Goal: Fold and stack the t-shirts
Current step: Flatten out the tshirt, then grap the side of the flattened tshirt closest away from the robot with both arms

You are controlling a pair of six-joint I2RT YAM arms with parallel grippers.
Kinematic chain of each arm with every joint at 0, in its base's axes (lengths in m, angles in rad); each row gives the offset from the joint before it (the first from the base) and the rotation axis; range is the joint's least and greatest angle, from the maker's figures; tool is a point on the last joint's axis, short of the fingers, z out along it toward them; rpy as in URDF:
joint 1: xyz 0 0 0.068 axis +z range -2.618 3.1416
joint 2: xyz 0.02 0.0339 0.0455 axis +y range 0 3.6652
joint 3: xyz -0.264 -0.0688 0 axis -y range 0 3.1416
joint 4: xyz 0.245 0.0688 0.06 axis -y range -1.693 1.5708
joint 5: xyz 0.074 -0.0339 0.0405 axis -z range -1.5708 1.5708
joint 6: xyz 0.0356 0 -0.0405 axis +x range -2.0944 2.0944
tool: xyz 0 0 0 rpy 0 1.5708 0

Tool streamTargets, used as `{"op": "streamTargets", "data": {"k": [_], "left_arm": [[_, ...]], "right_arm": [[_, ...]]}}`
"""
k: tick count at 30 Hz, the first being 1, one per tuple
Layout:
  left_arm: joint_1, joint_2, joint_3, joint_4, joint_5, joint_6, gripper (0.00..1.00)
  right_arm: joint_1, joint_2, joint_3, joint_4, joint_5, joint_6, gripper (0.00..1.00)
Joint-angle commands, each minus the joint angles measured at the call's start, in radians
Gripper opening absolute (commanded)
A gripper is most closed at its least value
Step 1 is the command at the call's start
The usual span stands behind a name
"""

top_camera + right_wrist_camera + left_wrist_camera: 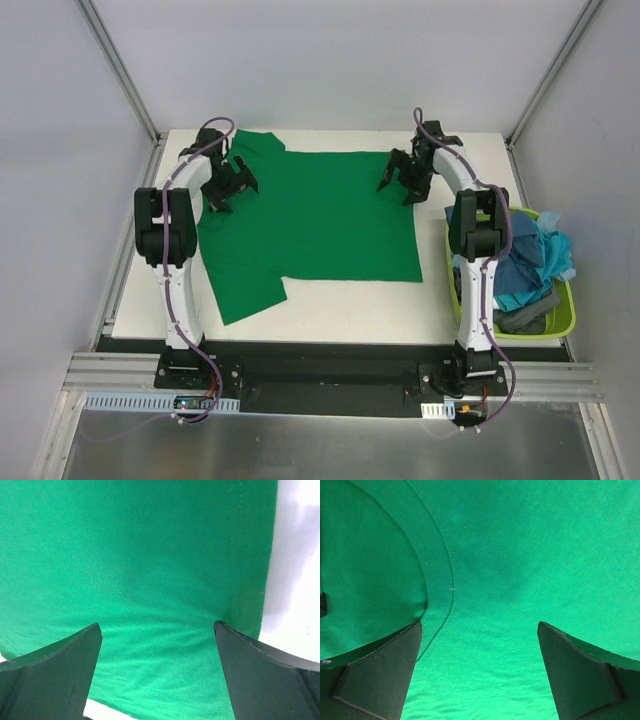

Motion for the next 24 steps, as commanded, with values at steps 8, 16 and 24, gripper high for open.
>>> {"op": "streamTargets", "data": {"k": [8, 16, 24], "left_arm": [[-0.028, -0.233, -0.013, -0.023, 0.0, 0.024, 0.99], [-0.103, -0.751, -0.626, -0.028, -0.172, -0.06, 0.99], [-0.2, -1.161, -0.996, -0.054, -0.181, -0.203, 0.99]], "right_arm": [[0.021, -0.2, 0.033, -0.095, 0.101, -0.189, 0.96], [0.139, -0.85, -0.78, 0.233, 0.341, -0.055, 0.96], [0.134, -1.334, -1.282, 0.468, 0.192, 0.065, 0.96]]}}
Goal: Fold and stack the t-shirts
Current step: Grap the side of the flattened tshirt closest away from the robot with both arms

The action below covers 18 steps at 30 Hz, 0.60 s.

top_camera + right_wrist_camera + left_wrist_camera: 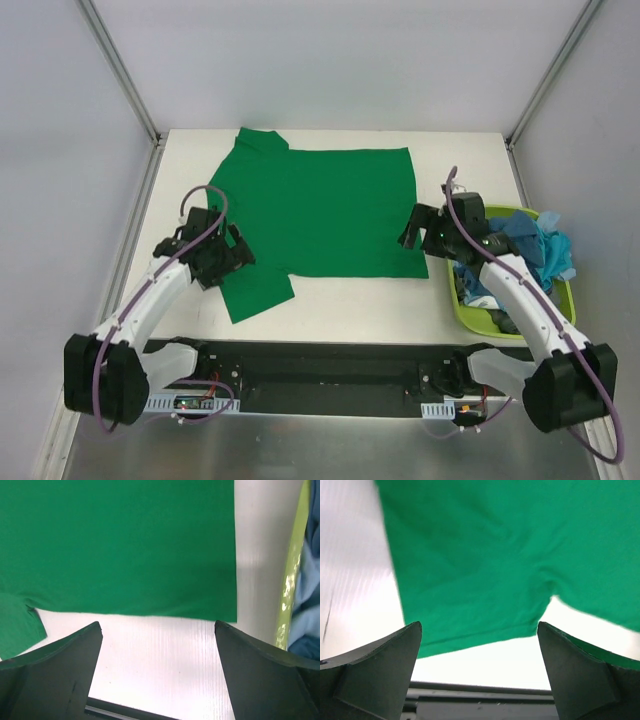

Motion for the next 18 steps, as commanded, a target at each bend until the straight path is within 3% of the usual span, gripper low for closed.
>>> {"op": "streamTargets", "data": {"k": [1, 5, 10, 18], "left_arm": [[-0.023, -0.185, -0.142, -0.045, -0.037, -0.105, 0.99], [-0.029, -0.292, -0.24, -0.082, 0.006, -0.136, 0.99], [-0.044, -0.312, -0.31, -0.103, 0.029, -0.157, 0.97], [-0.087, -0.232, -0.346, -0.102, -0.058, -0.214, 0.74]], "right_arm": [[-0.006, -0.132, -0.174, 0.175, -0.079, 0.085, 0.96], [-0.011, -0.163, -0.221, 0.197, -0.121, 0.096, 0.96], [-0.011, -0.134, -0.224, 0.166, -0.182, 0.09, 0.96], [-0.011, -0.117, -0.244, 0.158, -0.173, 0.076, 0.96]]}}
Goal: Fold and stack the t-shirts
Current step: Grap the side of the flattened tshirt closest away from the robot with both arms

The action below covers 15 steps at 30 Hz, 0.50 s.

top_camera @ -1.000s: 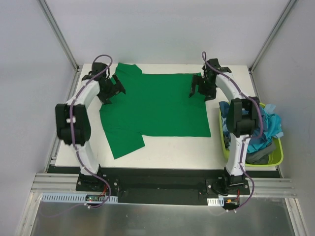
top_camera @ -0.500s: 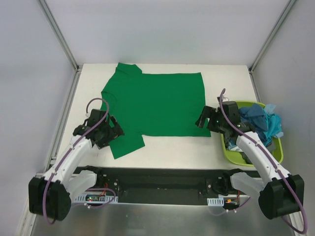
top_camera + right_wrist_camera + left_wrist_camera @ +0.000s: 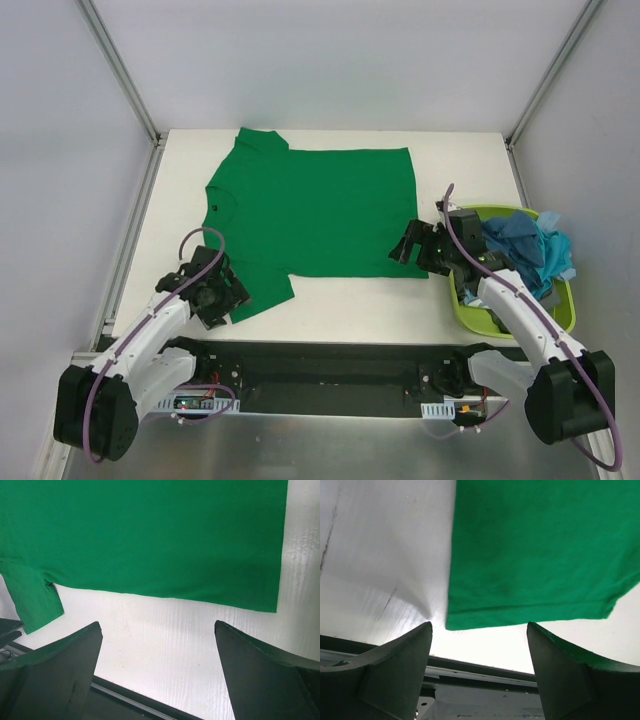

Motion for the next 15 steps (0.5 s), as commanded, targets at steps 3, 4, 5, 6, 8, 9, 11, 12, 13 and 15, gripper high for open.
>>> {"op": "streamTargets", "data": {"k": [3, 4, 5, 6, 8, 9, 11, 12, 13, 15], "left_arm": [[-0.02, 0.089, -0.003, -0.008, -0.085, -0.041, 0.65], [-0.02, 0.106, -0.005, 0.004, -0.089, -0.043, 0.62], [-0.02, 0.123, -0.005, 0.017, -0.079, -0.041, 0.58], [-0.02, 0.138, -0.003, 0.027, -0.066, -0.035, 0.56], [-0.02, 0.162, 0.0, 0.029, -0.064, -0.031, 0.56], [-0.02, 0.163, -0.005, 0.029, -0.07, -0.034, 0.56], [-0.02, 0.165, -0.012, 0.038, -0.089, -0.038, 0.52], [-0.02, 0.169, -0.012, 0.047, -0.082, -0.037, 0.51], [-0.02, 0.175, -0.011, 0.055, -0.072, -0.032, 0.49], [-0.02, 0.195, -0.009, 0.075, -0.055, -0.024, 0.45]], "right_arm": [[-0.004, -0.014, -0.019, 0.016, 0.013, -0.008, 0.96], [-0.002, -0.017, -0.022, 0.015, 0.017, -0.009, 0.96], [-0.002, -0.018, -0.025, 0.013, 0.017, -0.011, 0.96], [-0.004, -0.02, -0.026, 0.01, 0.02, -0.014, 0.96], [-0.004, -0.025, -0.028, 0.0, 0.036, -0.017, 0.96], [-0.004, -0.029, -0.029, -0.006, 0.045, -0.019, 0.96], [-0.004, -0.031, -0.029, -0.011, 0.057, -0.023, 0.96], [-0.002, -0.031, -0.028, -0.016, 0.06, -0.025, 0.96], [-0.004, -0.034, -0.028, -0.019, 0.063, -0.025, 0.96], [-0.004, -0.038, -0.029, -0.022, 0.071, -0.026, 0.96]]}}
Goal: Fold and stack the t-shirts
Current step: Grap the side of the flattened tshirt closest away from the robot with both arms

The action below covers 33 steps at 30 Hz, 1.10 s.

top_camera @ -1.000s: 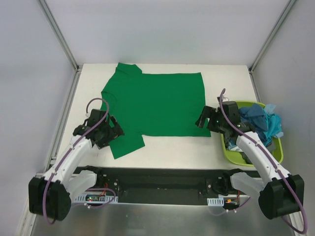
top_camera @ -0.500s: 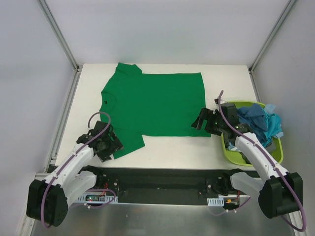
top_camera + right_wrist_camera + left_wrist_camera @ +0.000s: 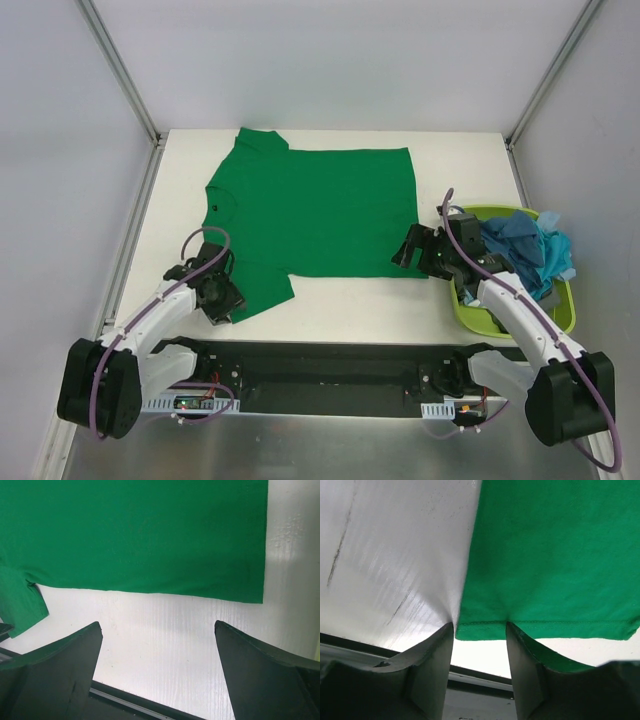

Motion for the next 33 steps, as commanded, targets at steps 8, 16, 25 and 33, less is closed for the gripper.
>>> {"op": "streamTargets", "data": {"k": [8, 16, 25, 33], "left_arm": [[-0.007, 0.08, -0.015, 0.104, 0.009, 0.045, 0.0], [-0.007, -0.097, -0.02, 0.167, 0.055, 0.074, 0.0], [-0.007, -0.15, 0.015, 0.205, 0.056, 0.079, 0.0], [-0.007, -0.14, 0.051, 0.215, 0.047, 0.094, 0.0]], "right_arm": [[-0.002, -0.049, -0.025, -0.046, 0.064, -0.024, 0.96], [0.024, 0.019, -0.05, -0.04, 0.179, 0.02, 0.99], [0.122, 0.2, -0.018, 0.047, 0.53, 0.245, 0.77], [0.121, 0.313, 0.001, 0.087, 0.601, 0.269, 0.59]]}}
